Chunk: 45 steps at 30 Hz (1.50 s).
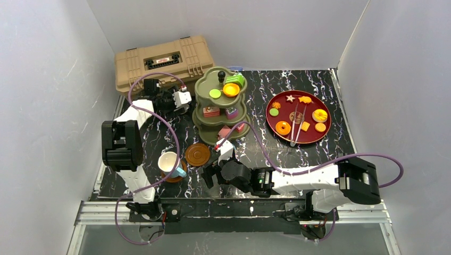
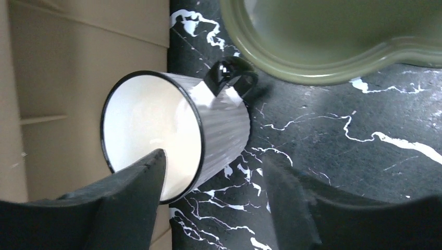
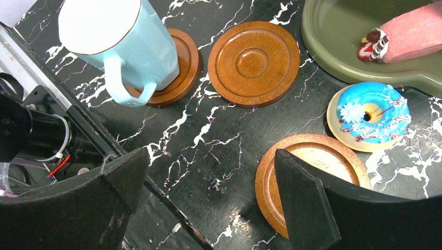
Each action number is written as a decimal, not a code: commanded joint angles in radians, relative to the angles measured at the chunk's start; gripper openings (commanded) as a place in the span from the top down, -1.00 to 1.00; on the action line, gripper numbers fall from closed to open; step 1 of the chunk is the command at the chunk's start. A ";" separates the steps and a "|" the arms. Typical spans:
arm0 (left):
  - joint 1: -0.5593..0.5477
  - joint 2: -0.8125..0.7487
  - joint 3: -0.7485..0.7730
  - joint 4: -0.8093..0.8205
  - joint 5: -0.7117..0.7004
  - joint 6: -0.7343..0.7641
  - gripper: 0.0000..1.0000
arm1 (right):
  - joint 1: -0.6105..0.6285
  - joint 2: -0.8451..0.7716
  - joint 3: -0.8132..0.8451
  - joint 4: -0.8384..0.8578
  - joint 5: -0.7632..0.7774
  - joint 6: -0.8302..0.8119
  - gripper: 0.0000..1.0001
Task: Serve the afternoon tea
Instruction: Move the cup to the center of the board, then pick up the cup at the center of the board.
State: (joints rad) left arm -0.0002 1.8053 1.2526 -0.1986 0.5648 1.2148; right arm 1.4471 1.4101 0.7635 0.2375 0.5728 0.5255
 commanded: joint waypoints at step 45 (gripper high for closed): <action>-0.015 -0.380 -0.053 -1.069 0.281 0.733 1.00 | -0.237 0.294 0.401 -0.080 -0.199 -0.323 -0.93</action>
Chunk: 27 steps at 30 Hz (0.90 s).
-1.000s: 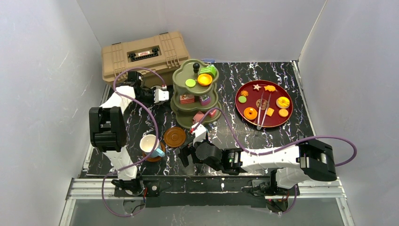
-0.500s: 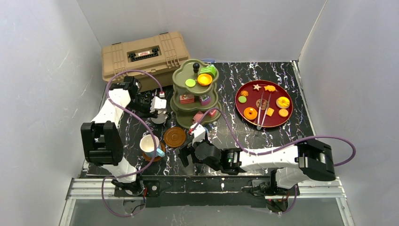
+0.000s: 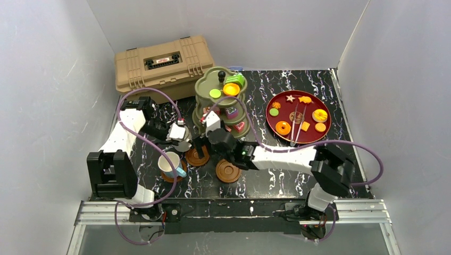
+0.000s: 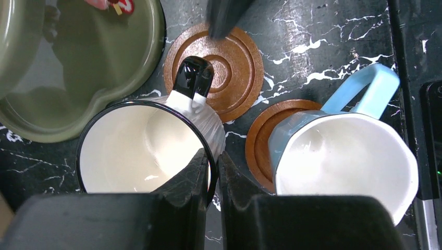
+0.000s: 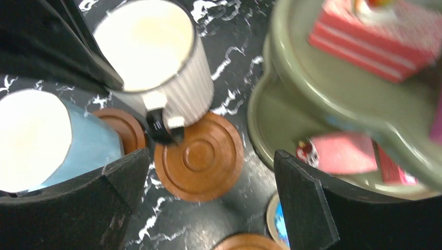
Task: Serve the afternoon tea
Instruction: Pick up the cup at the center of the board.
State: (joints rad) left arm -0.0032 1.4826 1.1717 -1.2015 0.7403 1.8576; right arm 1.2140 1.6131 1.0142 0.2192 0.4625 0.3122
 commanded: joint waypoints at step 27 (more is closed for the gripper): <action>-0.033 -0.091 0.037 -0.120 0.177 0.164 1.00 | 0.027 0.205 0.162 0.121 -0.187 -0.213 -0.07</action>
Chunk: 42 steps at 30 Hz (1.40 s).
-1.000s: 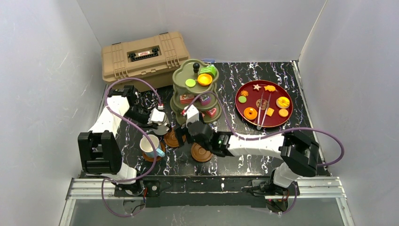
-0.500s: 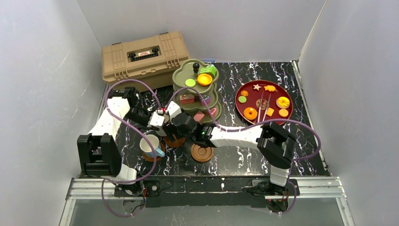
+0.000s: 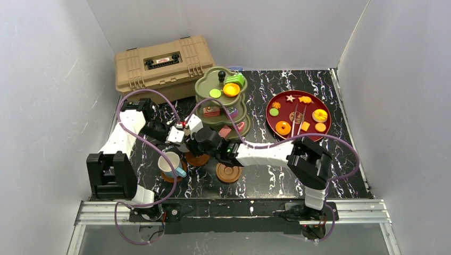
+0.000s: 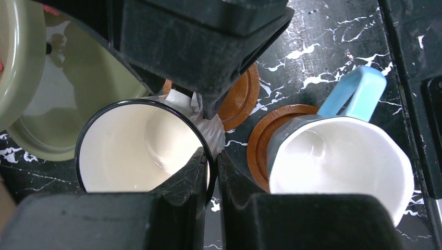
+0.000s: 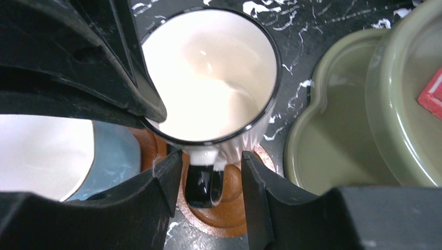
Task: Serve the afternoon tea
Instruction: Pick up the cup at the center of the board, then place the cup on the coaster.
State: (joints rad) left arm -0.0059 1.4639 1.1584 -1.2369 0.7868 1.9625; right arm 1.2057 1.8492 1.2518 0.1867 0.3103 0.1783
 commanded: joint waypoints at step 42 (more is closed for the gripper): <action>-0.045 -0.117 0.108 -0.154 0.218 0.045 0.00 | 0.052 -0.220 -0.224 0.270 0.046 -0.151 0.97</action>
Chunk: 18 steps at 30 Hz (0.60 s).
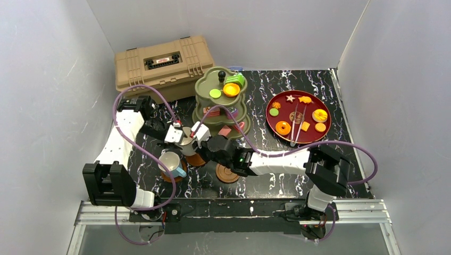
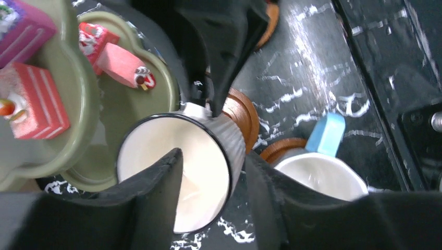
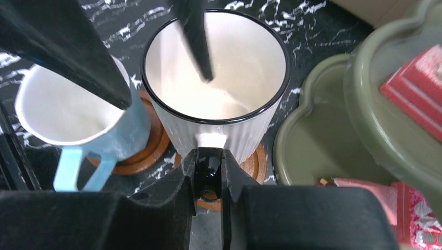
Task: Serve the afternoon tea
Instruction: Place the cup on the coaster.
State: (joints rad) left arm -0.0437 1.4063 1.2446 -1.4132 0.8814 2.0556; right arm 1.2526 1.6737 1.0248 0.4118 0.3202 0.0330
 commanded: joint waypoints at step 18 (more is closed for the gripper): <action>0.258 -0.008 0.111 0.543 0.274 -0.964 -0.96 | 0.092 -0.387 -0.271 0.013 0.160 0.152 0.97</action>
State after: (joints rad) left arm 0.1493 1.4067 1.3548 -1.0840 1.0946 1.4338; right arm 1.3075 1.4254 0.8127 0.3176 0.4023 0.1127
